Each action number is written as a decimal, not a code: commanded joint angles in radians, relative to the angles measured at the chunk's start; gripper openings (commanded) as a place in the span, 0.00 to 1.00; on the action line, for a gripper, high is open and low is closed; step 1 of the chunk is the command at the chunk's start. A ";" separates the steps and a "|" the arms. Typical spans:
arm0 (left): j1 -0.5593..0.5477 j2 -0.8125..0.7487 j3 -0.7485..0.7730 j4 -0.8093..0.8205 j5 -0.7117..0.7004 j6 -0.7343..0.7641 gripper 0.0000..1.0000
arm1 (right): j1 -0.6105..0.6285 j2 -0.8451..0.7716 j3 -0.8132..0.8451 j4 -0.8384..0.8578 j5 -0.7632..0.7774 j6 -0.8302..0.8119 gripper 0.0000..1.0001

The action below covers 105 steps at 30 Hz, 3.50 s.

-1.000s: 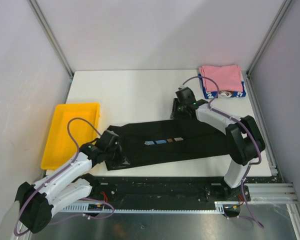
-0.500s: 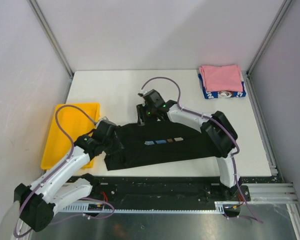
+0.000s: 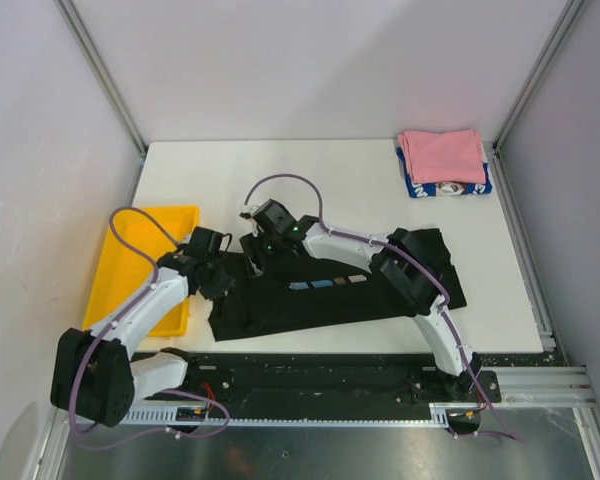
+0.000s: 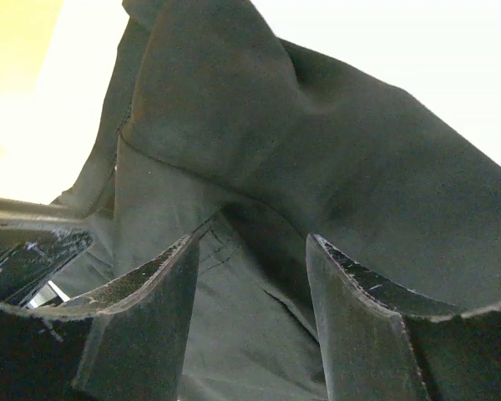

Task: Fold and stack the t-shirts
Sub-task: Fold the other side of the tshirt into a rectangle

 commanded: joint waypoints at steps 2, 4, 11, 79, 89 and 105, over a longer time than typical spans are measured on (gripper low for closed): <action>0.036 0.040 0.029 0.069 0.021 0.040 0.27 | 0.017 0.003 0.044 -0.012 0.028 -0.025 0.59; 0.042 0.059 0.033 0.077 0.028 0.041 0.27 | 0.024 0.004 0.043 -0.015 0.036 -0.024 0.59; 0.061 0.094 0.040 0.096 0.050 0.044 0.26 | 0.031 -0.012 0.019 -0.012 0.059 -0.012 0.51; 0.119 0.001 0.013 0.101 0.154 0.106 0.26 | 0.070 0.020 0.081 -0.030 0.093 -0.080 0.35; 0.119 -0.002 0.012 0.102 0.175 0.110 0.25 | 0.071 -0.055 0.031 -0.024 0.128 -0.072 0.07; 0.037 -0.073 -0.054 0.101 0.270 0.097 0.28 | 0.071 -0.260 -0.174 -0.033 0.216 0.040 0.01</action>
